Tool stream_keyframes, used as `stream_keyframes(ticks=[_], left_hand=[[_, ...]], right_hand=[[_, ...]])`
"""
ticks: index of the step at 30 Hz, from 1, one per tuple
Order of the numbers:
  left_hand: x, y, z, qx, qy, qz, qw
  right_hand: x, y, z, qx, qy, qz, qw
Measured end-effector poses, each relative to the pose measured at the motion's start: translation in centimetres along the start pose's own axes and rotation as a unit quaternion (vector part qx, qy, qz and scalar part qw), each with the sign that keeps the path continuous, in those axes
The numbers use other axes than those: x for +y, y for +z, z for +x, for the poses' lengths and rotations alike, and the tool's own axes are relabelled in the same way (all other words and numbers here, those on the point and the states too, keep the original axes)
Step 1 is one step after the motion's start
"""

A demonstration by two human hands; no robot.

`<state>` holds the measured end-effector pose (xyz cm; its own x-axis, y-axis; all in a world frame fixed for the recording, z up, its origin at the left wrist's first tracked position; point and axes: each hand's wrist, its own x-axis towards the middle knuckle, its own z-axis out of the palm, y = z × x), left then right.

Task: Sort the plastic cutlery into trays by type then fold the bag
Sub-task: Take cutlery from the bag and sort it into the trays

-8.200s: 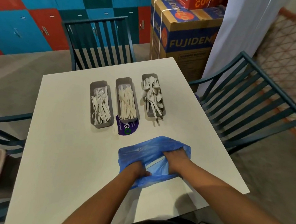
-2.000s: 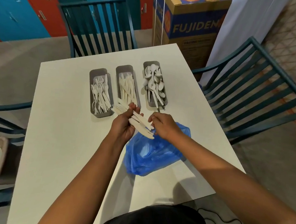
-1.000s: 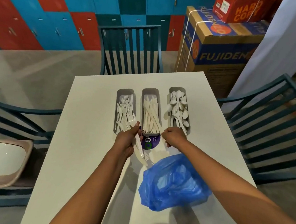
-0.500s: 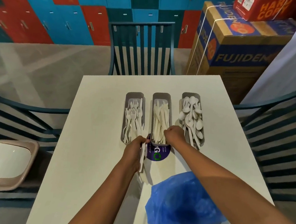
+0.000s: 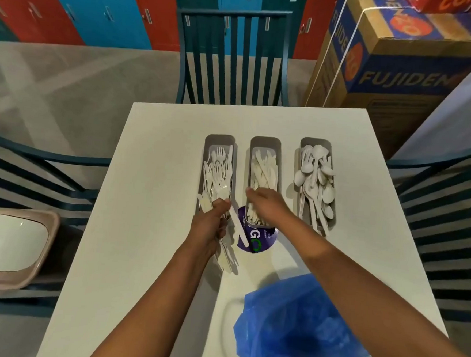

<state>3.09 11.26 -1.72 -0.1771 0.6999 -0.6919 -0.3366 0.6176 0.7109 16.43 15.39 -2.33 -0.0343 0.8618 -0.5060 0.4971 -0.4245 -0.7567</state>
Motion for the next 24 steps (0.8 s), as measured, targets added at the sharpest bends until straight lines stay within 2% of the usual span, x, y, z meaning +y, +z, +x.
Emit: stream_keyframes(ticks=[2, 4, 10, 12, 16, 24], left_hand=[[0.4, 0.0, 0.4, 0.022, 0.004, -0.011, 1.0], [0.8, -0.1, 0.7, 0.038, 0.009, -0.012, 0.999], [0.9, -1.4, 1.2, 0.058, 0.014, 0.049, 0.997], [1.0, -2.2, 1.6, 0.055, -0.003, 0.002, 0.998], [1.5, -3.1, 1.5, 0.025, -0.044, -0.158, 0.986], [1.3, -4.7, 2.2, 0.006, -0.003, -0.137, 0.991]], right_hand=[[-0.3, 0.9, -1.2, -0.107, 0.007, 0.002, 0.994], [0.0, 1.7, -1.9, -0.142, -0.003, -0.025, 0.99], [0.8, 2.9, -1.6, -0.099, -0.02, -0.018, 0.995], [0.7, 3.2, -1.0, -0.075, -0.021, -0.016, 0.997], [-0.2, 4.1, 1.0, -0.044, 0.004, -0.03, 0.999], [-2.3, 6.5, 4.6, 0.009, 0.018, -0.08, 0.997]])
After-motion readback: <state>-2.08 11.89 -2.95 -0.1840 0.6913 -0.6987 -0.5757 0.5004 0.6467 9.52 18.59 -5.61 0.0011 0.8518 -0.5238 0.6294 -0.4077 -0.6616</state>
